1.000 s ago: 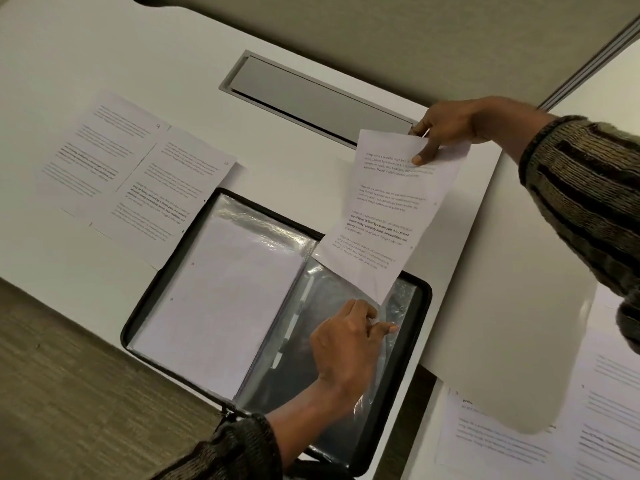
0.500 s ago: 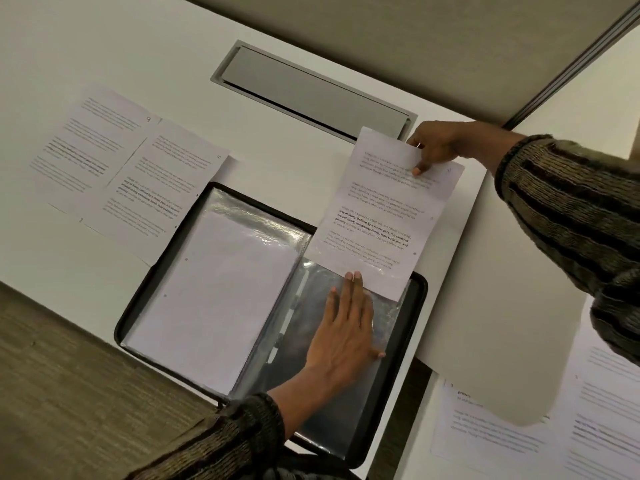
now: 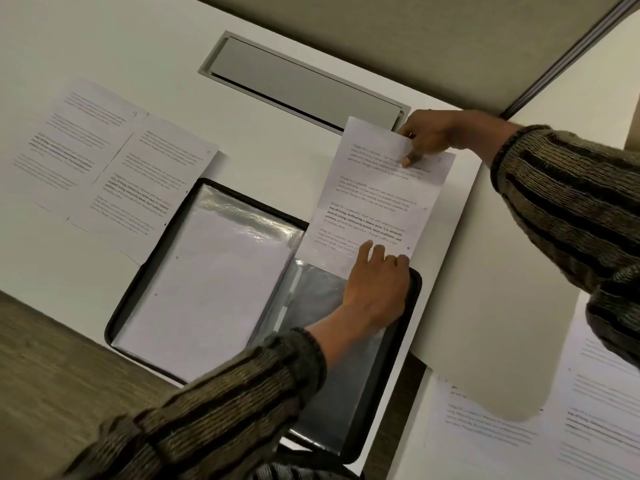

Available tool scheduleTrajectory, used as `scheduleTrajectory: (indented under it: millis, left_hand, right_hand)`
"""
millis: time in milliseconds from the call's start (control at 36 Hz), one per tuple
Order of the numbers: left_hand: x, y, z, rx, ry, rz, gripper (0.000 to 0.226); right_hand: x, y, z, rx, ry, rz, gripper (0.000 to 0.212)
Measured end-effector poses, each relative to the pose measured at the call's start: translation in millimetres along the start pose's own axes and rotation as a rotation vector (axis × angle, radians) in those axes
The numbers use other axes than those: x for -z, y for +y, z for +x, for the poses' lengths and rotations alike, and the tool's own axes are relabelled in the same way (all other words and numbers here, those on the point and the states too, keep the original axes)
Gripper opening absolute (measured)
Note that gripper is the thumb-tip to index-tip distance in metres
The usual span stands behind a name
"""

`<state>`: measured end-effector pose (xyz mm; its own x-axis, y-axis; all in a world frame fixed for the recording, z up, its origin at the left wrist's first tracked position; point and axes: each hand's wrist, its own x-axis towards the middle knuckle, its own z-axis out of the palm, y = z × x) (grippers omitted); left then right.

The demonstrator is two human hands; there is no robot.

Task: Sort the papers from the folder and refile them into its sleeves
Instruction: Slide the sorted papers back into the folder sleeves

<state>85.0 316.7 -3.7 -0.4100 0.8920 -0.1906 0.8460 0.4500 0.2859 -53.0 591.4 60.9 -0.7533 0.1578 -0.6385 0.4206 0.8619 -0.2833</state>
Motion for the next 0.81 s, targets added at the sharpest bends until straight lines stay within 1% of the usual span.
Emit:
scheduleTrajectory:
  millis: [56, 83, 139, 194, 250, 333, 444, 500, 528, 611, 722, 806]
  left_hand:
    - [6.9, -3.7, 12.0, 0.019, -0.050, -0.051, 0.031]
    - [9.5, -4.7, 17.6, 0.051, -0.085, -0.136, 0.027]
    - [13.4, -5.7, 26.9, 0.157, -0.132, -0.378, 0.020]
    - [13.4, -8.1, 33.4, 0.251, -0.119, -0.536, 0.021]
    - [10.8, -10.6, 35.7, 0.288, -0.086, -0.567, 0.027]
    - [12.4, -13.2, 29.2, 0.283, -0.017, -0.586, 0.037]
    - [12.5, -28.4, 2.2, 0.296, 0.159, -0.506, 0.027]
    - [4.3, -43.4, -19.6, 0.329, 0.225, -0.435, 0.030]
    - [-2.2, -52.3, -32.4, 0.351, 0.240, -0.414, 0.034]
    - [-20.9, -77.9, -74.5, 0.402, 0.197, -0.385, 0.058]
    - [-41.6, -102.9, -130.8, 0.421, 0.146, -0.303, 0.085]
    - [-52.1, -113.4, -165.5, 0.402, 0.116, -0.268, 0.096]
  right_hand:
    - [0.9, 1.3, 0.5, 0.013, 0.001, -0.001, 0.046]
    - [1.5, 1.9, 0.1, 0.019, 0.003, -0.002, 0.046]
    - [1.9, 2.5, -0.8, 0.028, -0.001, -0.001, 0.044]
    - [1.7, 2.6, -1.7, 0.037, -0.003, 0.005, 0.043]
    - [0.8, 2.0, -2.3, 0.035, -0.007, 0.012, 0.044]
    - [-1.1, 1.4, -1.8, 0.025, -0.017, 0.032, 0.044]
    - [-5.3, 2.5, 0.4, 0.026, -0.056, 0.076, 0.043]
    - [-8.5, 2.3, 1.3, 0.016, -0.082, 0.075, 0.044]
    - [-10.5, 2.2, 2.9, 0.009, -0.097, 0.071, 0.044]
    - [-18.3, -0.6, 7.8, -0.007, -0.139, 0.057, 0.046]
    - [-31.9, -8.7, 14.9, -0.015, -0.164, -0.005, 0.047]
    - [-41.4, -14.6, 18.5, -0.012, -0.198, -0.020, 0.048]
